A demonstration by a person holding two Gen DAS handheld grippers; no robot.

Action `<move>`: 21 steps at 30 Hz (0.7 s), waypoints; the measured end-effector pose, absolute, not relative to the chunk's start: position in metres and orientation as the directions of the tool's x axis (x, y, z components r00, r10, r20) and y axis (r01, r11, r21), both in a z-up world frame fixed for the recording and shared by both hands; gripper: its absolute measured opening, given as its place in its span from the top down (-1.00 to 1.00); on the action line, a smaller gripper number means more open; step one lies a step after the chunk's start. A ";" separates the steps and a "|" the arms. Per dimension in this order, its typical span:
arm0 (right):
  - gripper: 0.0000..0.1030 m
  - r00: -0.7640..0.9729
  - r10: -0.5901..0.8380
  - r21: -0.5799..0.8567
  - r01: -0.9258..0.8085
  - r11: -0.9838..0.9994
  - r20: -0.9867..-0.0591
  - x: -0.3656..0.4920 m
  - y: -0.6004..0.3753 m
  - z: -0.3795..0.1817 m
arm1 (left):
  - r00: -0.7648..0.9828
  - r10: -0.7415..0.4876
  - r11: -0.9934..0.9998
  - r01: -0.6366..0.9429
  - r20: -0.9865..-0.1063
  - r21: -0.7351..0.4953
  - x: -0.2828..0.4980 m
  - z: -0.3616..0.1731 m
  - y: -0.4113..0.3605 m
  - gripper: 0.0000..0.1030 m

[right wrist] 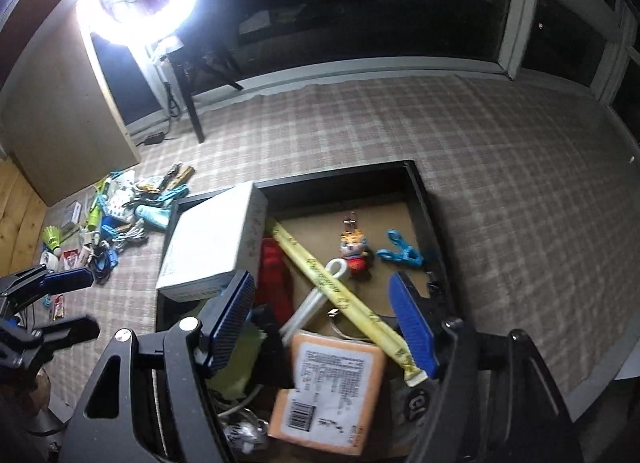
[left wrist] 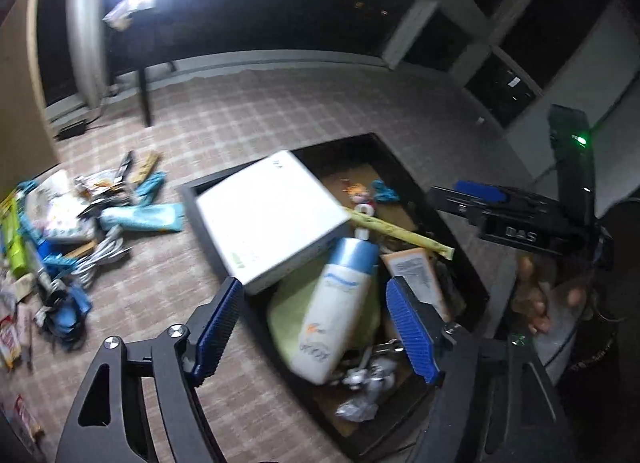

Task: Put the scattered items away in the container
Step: 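Carry the sunscreen bottle into the tray with the left gripper while the right gripper drops the clip in, then move both grippers back over the cluttered items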

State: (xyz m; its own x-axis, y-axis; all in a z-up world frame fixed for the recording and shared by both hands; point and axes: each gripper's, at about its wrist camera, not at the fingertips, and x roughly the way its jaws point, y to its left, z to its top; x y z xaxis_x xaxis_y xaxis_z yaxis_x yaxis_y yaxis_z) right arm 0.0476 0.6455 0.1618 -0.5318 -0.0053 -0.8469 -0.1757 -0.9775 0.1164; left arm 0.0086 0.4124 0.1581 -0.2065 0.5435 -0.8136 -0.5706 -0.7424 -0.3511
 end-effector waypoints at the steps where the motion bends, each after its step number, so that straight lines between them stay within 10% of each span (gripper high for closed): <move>1: -0.33 -0.535 -0.018 0.123 -0.161 -0.979 -0.845 0.047 0.639 0.162 | -0.213 0.537 -0.755 -0.553 -0.816 -0.352 0.006 0.155 0.403 -0.36; 21: -0.33 -0.471 -0.264 0.125 0.305 -0.944 -0.842 -0.019 0.434 0.146 | -0.367 0.275 -0.957 -0.017 -0.889 -0.289 -0.004 0.087 0.140 -0.20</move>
